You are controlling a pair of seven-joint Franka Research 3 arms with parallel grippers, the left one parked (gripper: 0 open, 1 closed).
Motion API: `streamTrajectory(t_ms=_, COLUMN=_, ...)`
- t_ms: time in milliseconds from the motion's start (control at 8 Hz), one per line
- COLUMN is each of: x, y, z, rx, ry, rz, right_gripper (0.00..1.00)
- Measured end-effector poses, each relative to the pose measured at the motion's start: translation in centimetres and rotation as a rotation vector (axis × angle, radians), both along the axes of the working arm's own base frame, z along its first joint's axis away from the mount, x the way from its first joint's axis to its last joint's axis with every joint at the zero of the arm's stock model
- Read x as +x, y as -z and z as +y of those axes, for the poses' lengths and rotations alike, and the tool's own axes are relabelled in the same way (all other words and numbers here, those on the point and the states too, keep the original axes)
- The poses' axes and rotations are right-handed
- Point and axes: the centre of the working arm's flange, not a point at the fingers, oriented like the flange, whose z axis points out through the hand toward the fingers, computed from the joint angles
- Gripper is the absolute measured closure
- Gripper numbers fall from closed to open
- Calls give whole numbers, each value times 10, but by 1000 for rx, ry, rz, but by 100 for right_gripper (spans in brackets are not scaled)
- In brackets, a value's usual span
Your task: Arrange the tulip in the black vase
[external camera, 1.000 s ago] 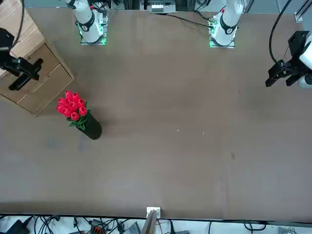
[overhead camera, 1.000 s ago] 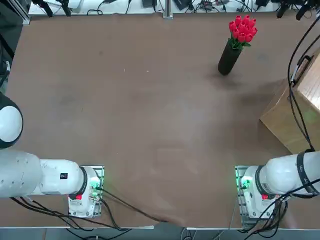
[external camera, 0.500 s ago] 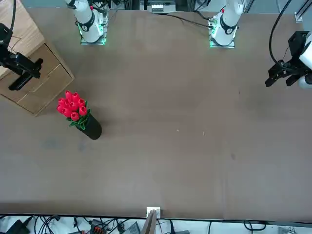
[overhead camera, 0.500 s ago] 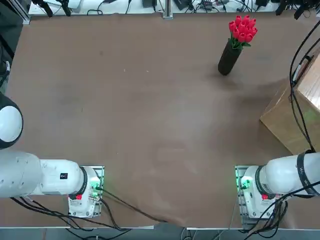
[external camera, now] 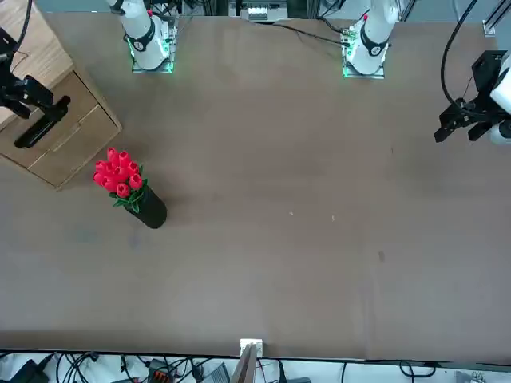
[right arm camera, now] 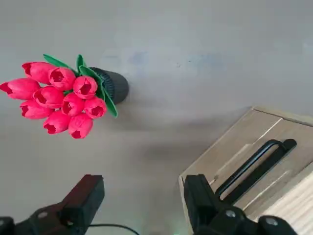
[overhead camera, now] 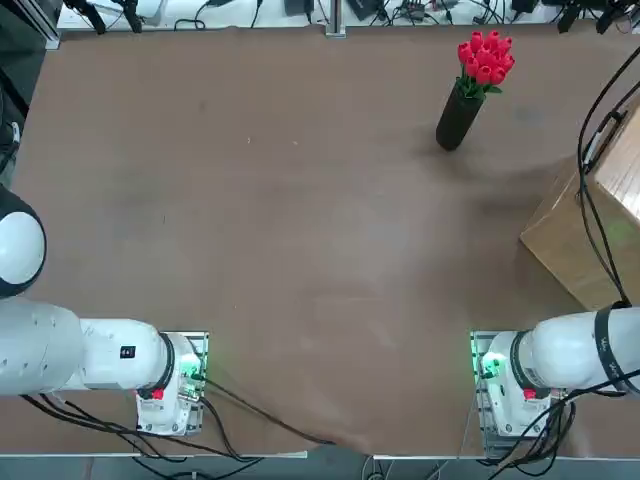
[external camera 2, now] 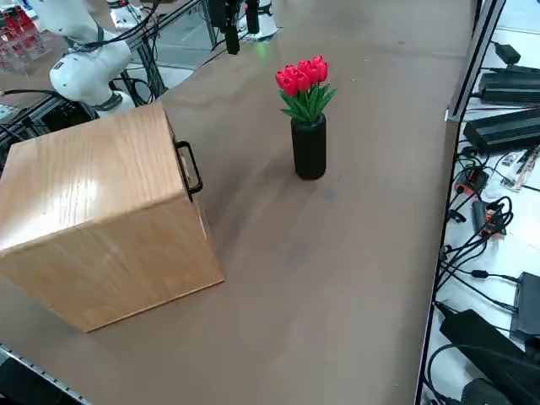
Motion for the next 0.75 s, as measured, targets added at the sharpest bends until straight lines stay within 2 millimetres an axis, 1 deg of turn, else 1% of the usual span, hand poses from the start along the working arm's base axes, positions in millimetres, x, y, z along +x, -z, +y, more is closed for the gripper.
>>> streamTrajectory(t_ms=500, x=1, y=1, z=16, rx=-1, ry=-31, rz=-4, right_gripper=0)
streamTrajectory(t_ms=750, x=2, y=1, z=18, rx=-1, ry=-35, rz=-11, right_gripper=0)
